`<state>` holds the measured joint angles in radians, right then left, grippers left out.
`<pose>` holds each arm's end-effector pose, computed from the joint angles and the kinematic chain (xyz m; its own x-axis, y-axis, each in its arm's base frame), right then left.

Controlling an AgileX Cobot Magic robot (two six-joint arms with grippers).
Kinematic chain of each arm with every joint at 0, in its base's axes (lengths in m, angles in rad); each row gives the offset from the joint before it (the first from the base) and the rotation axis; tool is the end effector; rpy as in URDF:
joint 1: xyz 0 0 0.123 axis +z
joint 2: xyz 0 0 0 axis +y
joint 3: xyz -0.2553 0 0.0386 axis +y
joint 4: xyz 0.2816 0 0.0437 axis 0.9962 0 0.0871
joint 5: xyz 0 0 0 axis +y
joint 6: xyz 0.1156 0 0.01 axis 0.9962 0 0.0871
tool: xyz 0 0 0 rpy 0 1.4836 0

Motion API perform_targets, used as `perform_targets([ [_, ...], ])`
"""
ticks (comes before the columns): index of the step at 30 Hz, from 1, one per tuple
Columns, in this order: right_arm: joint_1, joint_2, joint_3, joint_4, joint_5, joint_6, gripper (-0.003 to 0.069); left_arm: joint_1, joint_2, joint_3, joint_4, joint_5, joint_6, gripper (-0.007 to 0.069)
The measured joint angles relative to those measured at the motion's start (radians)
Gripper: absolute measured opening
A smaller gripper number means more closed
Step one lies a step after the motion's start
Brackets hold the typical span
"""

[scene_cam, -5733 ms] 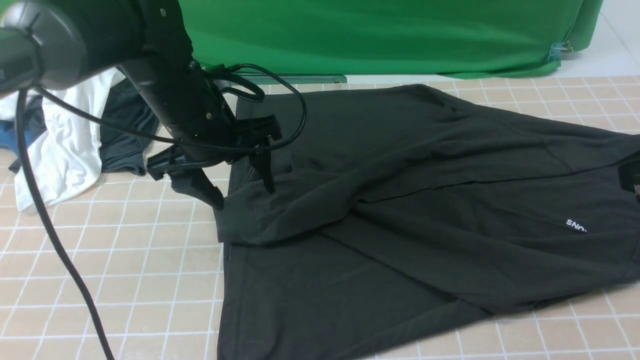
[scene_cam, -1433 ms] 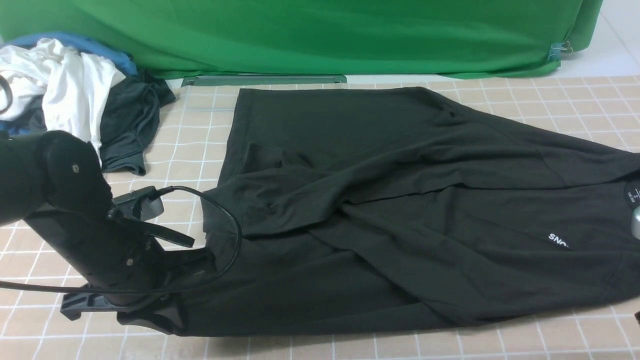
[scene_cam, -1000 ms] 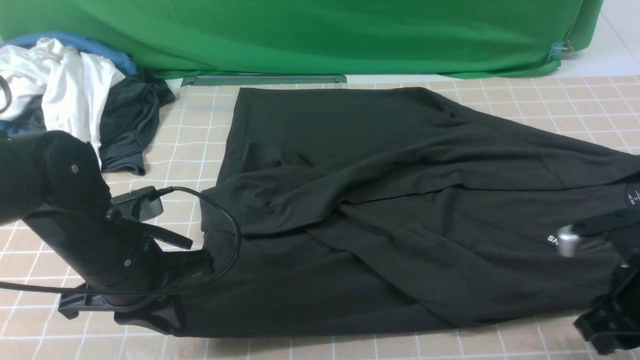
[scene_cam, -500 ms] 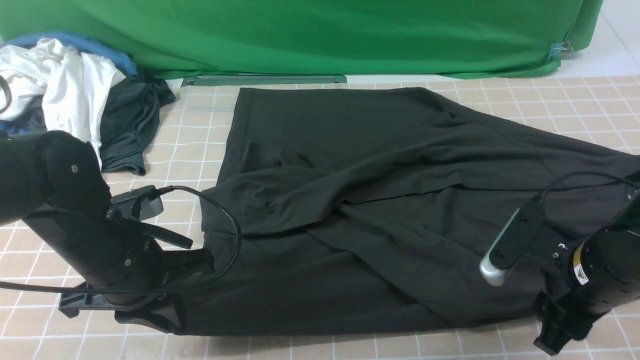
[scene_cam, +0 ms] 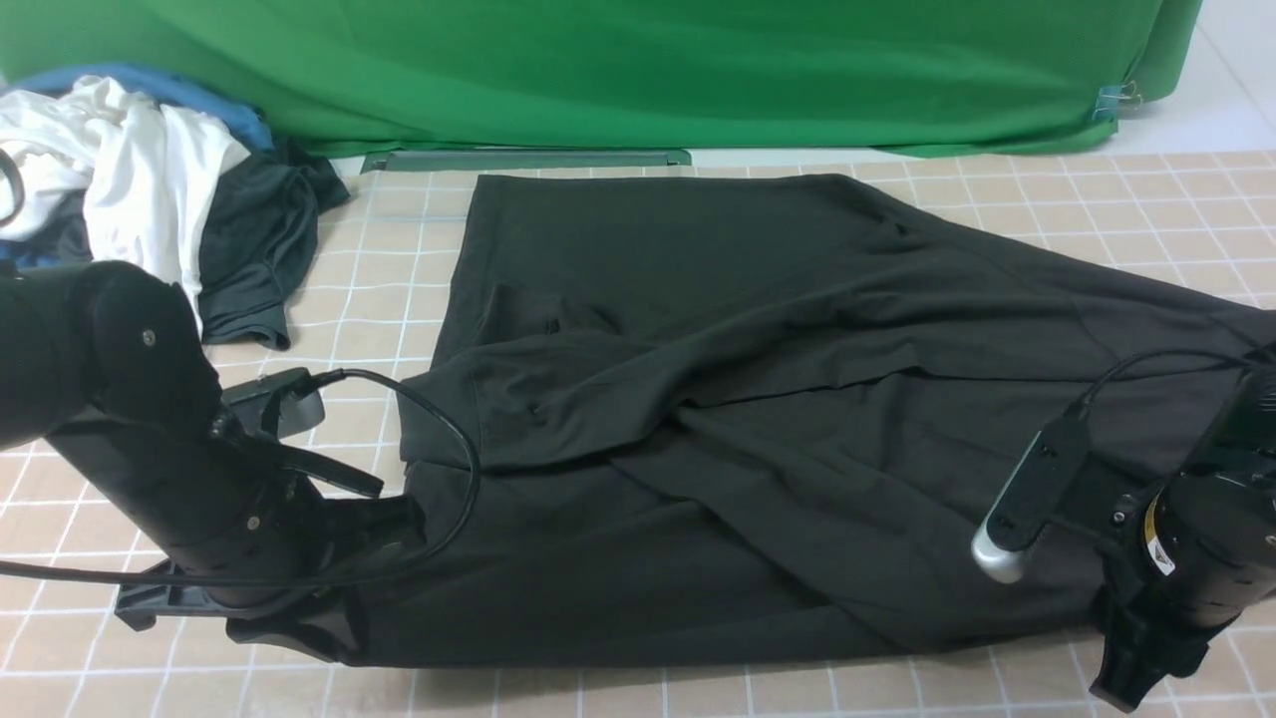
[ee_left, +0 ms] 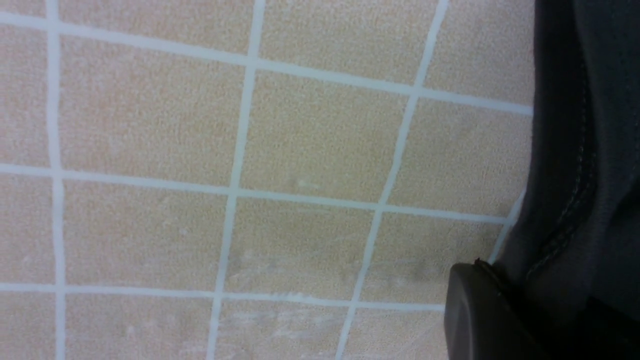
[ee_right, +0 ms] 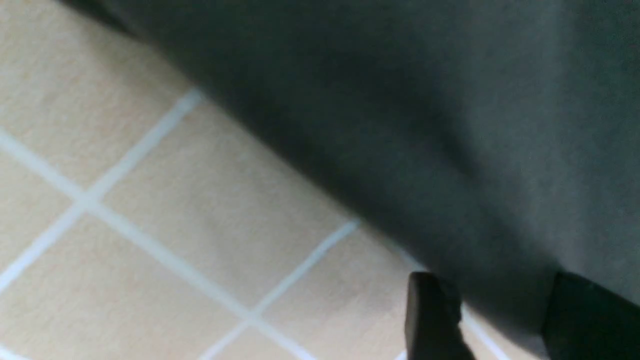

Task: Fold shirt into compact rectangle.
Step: 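Grasp the near edge of the shirt at its hem and shoulder corners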

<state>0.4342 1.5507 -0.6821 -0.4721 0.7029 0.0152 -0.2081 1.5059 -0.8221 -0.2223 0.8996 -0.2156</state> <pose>0.2542 0.0803 0.0825 -0.7146 -0.6988 -0.0320 -0.6544 0.6839 -0.3224 0.2675 -0.0770 0.1224 -0.9898 -0.1412 -0.0214 -0.1345 0.9722 -0.1914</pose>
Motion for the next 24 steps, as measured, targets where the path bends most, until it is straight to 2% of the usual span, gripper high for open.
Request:
perform_targets([
  [10, -0.002, 0.068, -0.010, -0.059, -0.018, 0.049, 0.0199, 0.000, 0.000, -0.002, 0.001, -0.010, 0.000, 0.0031],
  [14, 0.001, 0.077, -0.015, -0.060, -0.009, 0.059, 0.0067, 0.000, 0.000, -0.002, 0.002, -0.012, 0.000, 0.0031],
  [24, 0.001, -0.041, 0.033, 0.018, 0.103, 0.088, 0.0050, 0.000, -0.059, -0.002, 0.005, 0.004, 0.000, 0.0031],
])
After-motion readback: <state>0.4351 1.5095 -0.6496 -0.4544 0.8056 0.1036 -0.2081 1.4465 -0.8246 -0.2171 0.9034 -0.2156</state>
